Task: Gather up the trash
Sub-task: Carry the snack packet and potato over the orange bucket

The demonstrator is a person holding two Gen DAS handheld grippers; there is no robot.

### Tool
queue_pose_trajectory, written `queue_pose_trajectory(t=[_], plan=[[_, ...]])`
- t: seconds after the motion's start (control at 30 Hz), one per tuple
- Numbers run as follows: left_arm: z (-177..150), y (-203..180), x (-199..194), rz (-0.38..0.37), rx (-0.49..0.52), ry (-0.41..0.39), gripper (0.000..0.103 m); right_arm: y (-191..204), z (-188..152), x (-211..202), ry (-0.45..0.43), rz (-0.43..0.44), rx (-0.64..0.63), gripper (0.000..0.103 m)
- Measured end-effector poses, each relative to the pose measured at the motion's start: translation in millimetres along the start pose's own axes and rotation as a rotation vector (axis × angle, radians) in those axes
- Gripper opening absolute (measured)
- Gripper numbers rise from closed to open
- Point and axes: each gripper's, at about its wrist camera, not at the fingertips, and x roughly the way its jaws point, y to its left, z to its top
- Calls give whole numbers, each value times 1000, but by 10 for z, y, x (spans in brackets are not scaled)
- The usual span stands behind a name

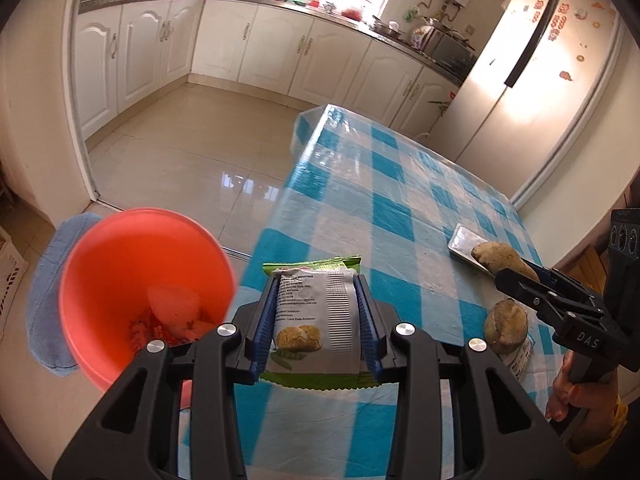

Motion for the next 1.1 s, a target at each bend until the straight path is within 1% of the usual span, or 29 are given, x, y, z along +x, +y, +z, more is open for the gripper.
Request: queue_pose_trajectory(t=[0.3,0.47,0.57,0.67,1.1], plan=[[61,525,-259,98,-85,-57,39,496,256,253,16,121,-56,59],[76,820,-353,152,-141,-80,39,794,351,415,29,174,-102,59],[83,934,-388,169,-163,-87,39,966,389,510,39,204,-128,59],[69,1062,-389,187,-185,-83,39,1114,414,611,52,228,-153,59],[-12,1329,-224,225,-239,-44,39,1582,471,1041,124,295,-227,59]])
